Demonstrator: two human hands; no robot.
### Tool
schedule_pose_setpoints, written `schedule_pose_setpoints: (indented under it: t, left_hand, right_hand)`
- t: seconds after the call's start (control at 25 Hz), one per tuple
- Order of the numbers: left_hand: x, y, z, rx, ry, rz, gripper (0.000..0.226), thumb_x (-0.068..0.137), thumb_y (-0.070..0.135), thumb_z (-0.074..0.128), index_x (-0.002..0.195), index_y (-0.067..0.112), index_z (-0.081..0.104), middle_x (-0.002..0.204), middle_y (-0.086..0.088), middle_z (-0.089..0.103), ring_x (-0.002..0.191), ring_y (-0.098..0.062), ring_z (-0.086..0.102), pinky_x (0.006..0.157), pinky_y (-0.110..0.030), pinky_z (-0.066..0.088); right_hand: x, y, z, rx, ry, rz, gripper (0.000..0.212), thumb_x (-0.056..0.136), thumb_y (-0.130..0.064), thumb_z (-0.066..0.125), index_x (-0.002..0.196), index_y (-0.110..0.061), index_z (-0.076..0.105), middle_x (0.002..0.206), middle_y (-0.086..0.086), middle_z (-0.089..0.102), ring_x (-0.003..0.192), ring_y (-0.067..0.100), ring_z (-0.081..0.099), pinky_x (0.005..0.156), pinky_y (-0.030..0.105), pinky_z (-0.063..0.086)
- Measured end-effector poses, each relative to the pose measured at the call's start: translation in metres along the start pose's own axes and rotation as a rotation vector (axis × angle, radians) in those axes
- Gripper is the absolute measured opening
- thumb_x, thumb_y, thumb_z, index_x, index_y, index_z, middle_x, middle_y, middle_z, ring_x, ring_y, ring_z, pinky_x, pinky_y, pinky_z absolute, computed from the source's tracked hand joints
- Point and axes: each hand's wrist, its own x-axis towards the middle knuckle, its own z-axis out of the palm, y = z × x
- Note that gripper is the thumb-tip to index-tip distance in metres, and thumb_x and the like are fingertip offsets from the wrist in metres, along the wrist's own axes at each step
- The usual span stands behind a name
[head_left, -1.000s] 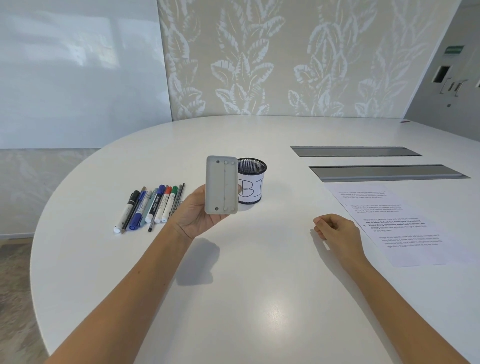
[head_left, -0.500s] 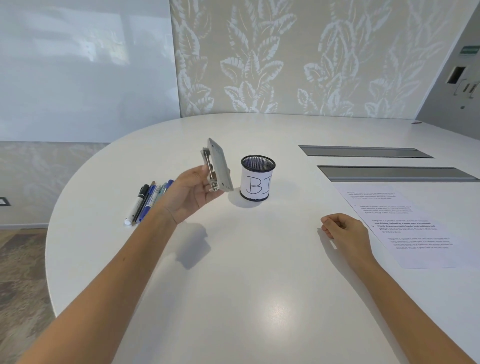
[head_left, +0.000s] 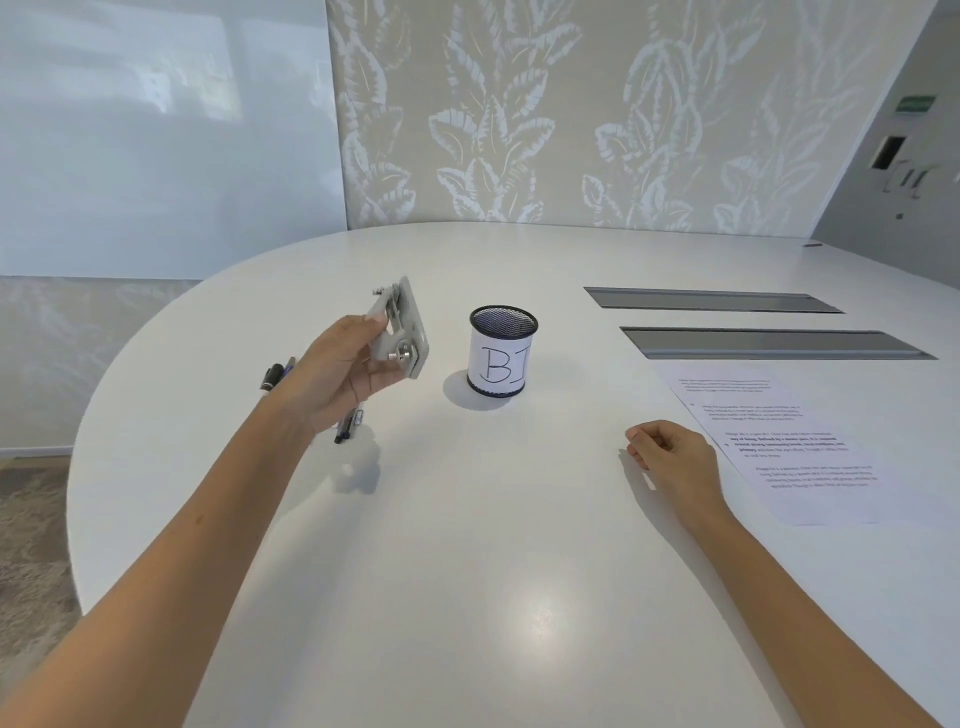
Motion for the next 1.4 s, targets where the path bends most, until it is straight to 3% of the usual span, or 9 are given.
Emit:
schedule_pose_setpoints:
  t: [0.12,0.28,0.44,0.56,0.72,0.8,0.96,1.16,1.4]
  left_hand:
    - [0.001,-0.021,0.005,0.16,0.057,-0.083,0.011,0.093,0.02,0.056,0.092,0.013,0.048,0.082,-0.003,0.064,0.064,-0.014,0.063,0.061,-0.028,0.058]
    - [-0.001,-0.037,0.015,0.4,0.042,-0.151,0.013,0.09,0.012,0.057,0.081,0.017,0.05,0.076,-0.002,0.059,0.056,-0.012,0.062,0.056,-0.027,0.056]
    - [0.001,-0.041,0.021,0.54,0.043,-0.178,0.01,0.086,0.012,0.064,0.089,0.015,0.055,0.084,-0.01,0.065,0.06,-0.019,0.065,0.068,-0.033,0.054]
    - [0.007,-0.039,0.021,0.67,0.149,-0.142,0.039,0.074,0.028,0.074,0.103,0.018,0.051,0.087,-0.008,0.061,0.069,-0.023,0.064,0.073,-0.037,0.049]
    - [0.012,-0.037,0.014,0.825,0.198,-0.051,0.063,0.063,0.043,0.074,0.113,0.026,0.041,0.082,-0.002,0.048,0.069,-0.016,0.051,0.057,-0.03,0.038]
    - [0.016,-0.039,0.01,0.813,0.192,-0.033,0.057,0.071,0.036,0.078,0.114,0.026,0.042,0.08,-0.001,0.047,0.067,-0.015,0.051,0.054,-0.03,0.038]
    - [0.017,-0.038,0.011,0.634,0.173,-0.12,0.037,0.078,0.019,0.076,0.108,0.011,0.057,0.089,-0.007,0.061,0.073,-0.02,0.064,0.054,-0.029,0.057]
    - [0.019,-0.035,0.011,0.467,0.17,-0.132,0.016,0.084,0.007,0.068,0.097,0.001,0.06,0.093,-0.016,0.063,0.072,-0.022,0.063,0.047,-0.022,0.057]
    - [0.027,-0.03,0.008,0.378,0.227,-0.148,0.011,0.085,0.002,0.066,0.08,0.004,0.056,0.078,-0.01,0.06,0.044,-0.008,0.065,0.044,-0.023,0.057]
  right_hand:
    - [-0.001,-0.001,0.001,-0.038,0.001,-0.024,0.013,0.085,-0.02,0.062,0.075,-0.021,0.071,0.068,-0.006,0.07,0.067,0.009,0.064,0.06,0.018,0.045]
    - [-0.001,-0.001,0.001,-0.042,0.0,-0.042,0.018,0.084,-0.018,0.063,0.07,-0.027,0.069,0.067,-0.011,0.07,0.064,-0.001,0.064,0.054,0.005,0.043]
    - [-0.001,-0.001,0.001,-0.051,-0.001,-0.047,0.018,0.084,-0.017,0.063,0.069,-0.027,0.068,0.066,-0.011,0.069,0.059,-0.007,0.061,0.051,0.002,0.04]
    - [-0.001,-0.001,0.001,-0.054,-0.002,-0.042,0.018,0.085,-0.018,0.063,0.07,-0.028,0.067,0.067,-0.011,0.069,0.066,0.002,0.064,0.052,0.002,0.041]
    - [-0.001,-0.001,0.001,-0.055,-0.008,-0.042,0.017,0.085,-0.018,0.062,0.071,-0.027,0.068,0.068,-0.01,0.069,0.07,0.006,0.065,0.058,0.011,0.044]
    - [-0.001,-0.001,0.001,-0.06,-0.005,-0.047,0.019,0.085,-0.017,0.062,0.07,-0.028,0.067,0.068,-0.01,0.069,0.07,0.007,0.065,0.06,0.015,0.044]
    - [-0.001,-0.001,0.0,-0.068,-0.006,-0.056,0.018,0.085,-0.017,0.062,0.071,-0.027,0.067,0.067,-0.01,0.069,0.066,-0.001,0.063,0.054,0.005,0.042]
    - [0.0,0.0,0.0,-0.064,-0.009,-0.043,0.013,0.086,-0.017,0.063,0.076,-0.022,0.07,0.069,-0.008,0.069,0.069,0.003,0.064,0.06,0.013,0.044]
    - [0.002,0.002,-0.005,-0.068,0.005,-0.041,0.011,0.086,-0.018,0.063,0.078,-0.019,0.071,0.07,-0.007,0.069,0.069,0.002,0.064,0.063,0.017,0.044]
